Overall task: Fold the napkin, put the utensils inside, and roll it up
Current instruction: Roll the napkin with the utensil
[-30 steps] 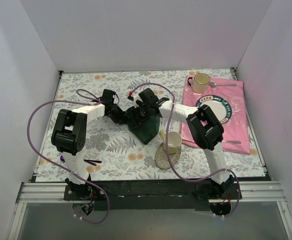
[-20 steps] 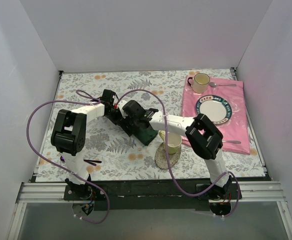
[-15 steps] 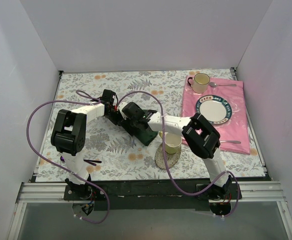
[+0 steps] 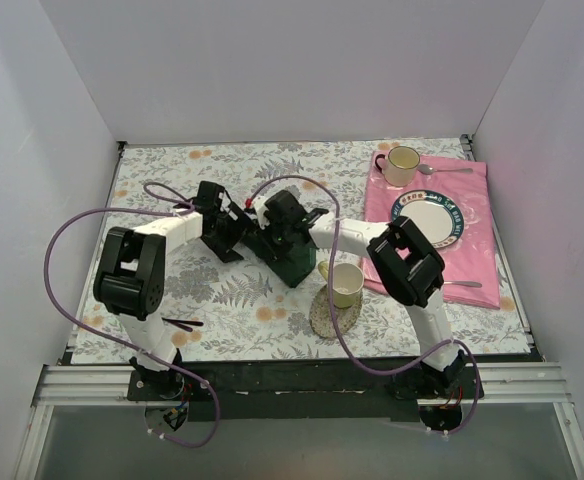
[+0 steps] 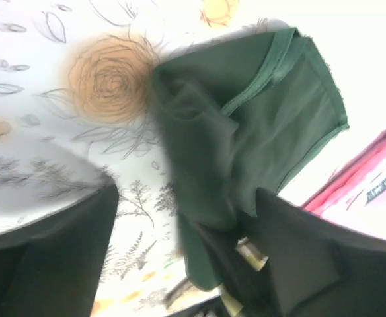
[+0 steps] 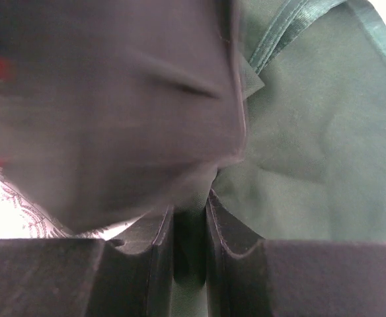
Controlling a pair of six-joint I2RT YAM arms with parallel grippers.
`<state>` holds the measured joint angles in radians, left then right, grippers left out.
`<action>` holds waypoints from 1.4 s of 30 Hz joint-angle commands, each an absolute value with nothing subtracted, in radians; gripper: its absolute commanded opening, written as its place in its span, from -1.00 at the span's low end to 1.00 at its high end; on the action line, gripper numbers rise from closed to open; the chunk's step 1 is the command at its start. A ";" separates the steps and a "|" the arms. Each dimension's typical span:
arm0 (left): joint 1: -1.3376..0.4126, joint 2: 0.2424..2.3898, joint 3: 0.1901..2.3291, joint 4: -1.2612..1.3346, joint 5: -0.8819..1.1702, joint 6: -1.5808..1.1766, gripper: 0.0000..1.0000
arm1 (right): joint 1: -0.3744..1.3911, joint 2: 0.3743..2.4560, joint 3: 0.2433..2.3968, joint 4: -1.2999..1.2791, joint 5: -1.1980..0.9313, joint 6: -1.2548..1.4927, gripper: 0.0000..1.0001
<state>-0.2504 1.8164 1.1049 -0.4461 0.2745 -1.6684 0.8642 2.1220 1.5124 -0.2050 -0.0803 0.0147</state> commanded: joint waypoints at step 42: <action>-0.288 1.812 1.118 -0.417 0.216 -1.525 -0.42 | 0.913 2.137 1.684 -0.426 0.184 -0.032 0.56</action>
